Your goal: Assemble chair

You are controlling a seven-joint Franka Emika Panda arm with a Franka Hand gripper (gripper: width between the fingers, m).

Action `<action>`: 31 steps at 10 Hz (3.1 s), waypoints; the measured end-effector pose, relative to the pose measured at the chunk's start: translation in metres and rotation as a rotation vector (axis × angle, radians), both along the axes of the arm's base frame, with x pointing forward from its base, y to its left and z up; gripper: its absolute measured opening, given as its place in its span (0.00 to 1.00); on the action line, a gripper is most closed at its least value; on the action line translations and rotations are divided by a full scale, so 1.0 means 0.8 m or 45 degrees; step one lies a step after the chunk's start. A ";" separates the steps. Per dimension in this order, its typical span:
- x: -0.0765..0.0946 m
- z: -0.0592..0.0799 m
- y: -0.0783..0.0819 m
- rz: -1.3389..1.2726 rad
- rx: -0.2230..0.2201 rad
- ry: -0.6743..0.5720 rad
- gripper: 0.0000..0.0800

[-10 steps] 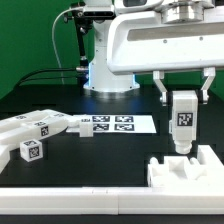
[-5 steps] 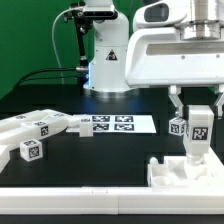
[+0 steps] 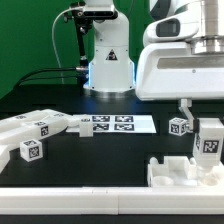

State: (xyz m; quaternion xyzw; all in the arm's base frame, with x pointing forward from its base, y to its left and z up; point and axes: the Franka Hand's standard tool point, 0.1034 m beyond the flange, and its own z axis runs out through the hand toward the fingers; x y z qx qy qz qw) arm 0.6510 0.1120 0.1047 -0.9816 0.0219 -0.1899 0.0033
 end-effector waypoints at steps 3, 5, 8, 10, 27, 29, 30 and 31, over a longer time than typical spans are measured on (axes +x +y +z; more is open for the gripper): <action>0.003 -0.013 0.002 0.000 -0.006 0.002 0.36; 0.000 -0.021 0.002 0.000 -0.010 0.011 0.36; 0.002 -0.021 0.005 -0.008 0.000 -0.078 0.36; -0.004 -0.022 0.005 -0.005 0.002 -0.130 0.36; 0.016 -0.025 -0.011 -0.183 0.054 0.389 0.48; 0.016 -0.025 -0.011 -0.316 0.086 0.388 0.35; 0.016 -0.026 -0.011 -0.397 0.105 0.387 0.35; 0.015 -0.026 -0.010 -0.508 0.133 0.387 0.35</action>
Offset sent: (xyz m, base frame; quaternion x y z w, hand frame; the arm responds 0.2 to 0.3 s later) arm 0.0074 -0.0043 -0.0092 -0.0007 0.0134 -0.0046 0.9999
